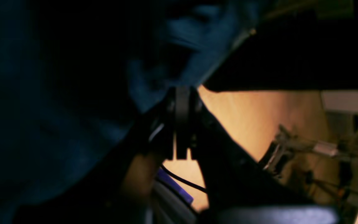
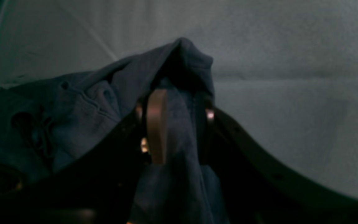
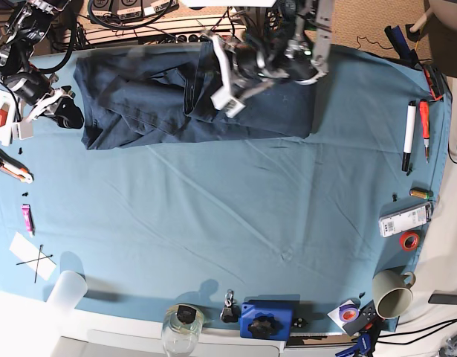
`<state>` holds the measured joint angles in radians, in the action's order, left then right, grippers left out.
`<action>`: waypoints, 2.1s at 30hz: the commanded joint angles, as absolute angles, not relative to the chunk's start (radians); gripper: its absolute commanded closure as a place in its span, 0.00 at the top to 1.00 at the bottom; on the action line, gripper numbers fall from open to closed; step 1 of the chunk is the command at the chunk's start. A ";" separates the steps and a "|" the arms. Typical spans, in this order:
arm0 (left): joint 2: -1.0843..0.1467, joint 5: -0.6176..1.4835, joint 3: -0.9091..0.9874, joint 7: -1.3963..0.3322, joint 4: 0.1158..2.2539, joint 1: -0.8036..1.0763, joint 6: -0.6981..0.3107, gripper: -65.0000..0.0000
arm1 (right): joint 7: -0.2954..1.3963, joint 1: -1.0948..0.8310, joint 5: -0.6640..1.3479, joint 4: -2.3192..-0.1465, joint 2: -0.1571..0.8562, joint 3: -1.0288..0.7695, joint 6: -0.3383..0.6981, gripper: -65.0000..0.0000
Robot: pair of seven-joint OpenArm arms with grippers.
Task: Fold the T-shirt properly
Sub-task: 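Grasp the strip end with the left gripper and fold it toward the right gripper, then hold the folded end with the left gripper while the right gripper grasps the other end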
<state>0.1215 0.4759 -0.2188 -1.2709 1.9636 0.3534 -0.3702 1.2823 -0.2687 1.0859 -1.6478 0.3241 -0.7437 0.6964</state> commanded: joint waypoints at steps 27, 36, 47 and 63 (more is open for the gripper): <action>0.130 0.284 -0.231 -1.222 2.086 0.322 -0.303 0.00 | 1.302 -0.263 1.040 -1.660 0.348 -0.755 0.698 0.57; 0.130 0.291 -0.231 -1.222 2.086 0.322 -0.303 0.00 | 1.396 -0.207 1.089 -1.460 0.350 -0.743 0.698 0.57; 0.130 0.291 -0.231 -1.211 2.086 0.321 -0.303 0.00 | 1.396 -0.200 1.327 -1.288 0.349 -0.555 0.698 0.57; 0.130 0.290 -0.231 -1.211 2.086 0.321 -0.303 0.00 | 1.396 -0.176 1.225 -1.288 0.349 -0.459 0.698 0.00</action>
<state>0.1211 0.2733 -0.2272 -1.2289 2.0674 0.3237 -0.3027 1.3651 -0.1726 1.2644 -1.2953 0.3481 -0.4644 0.7231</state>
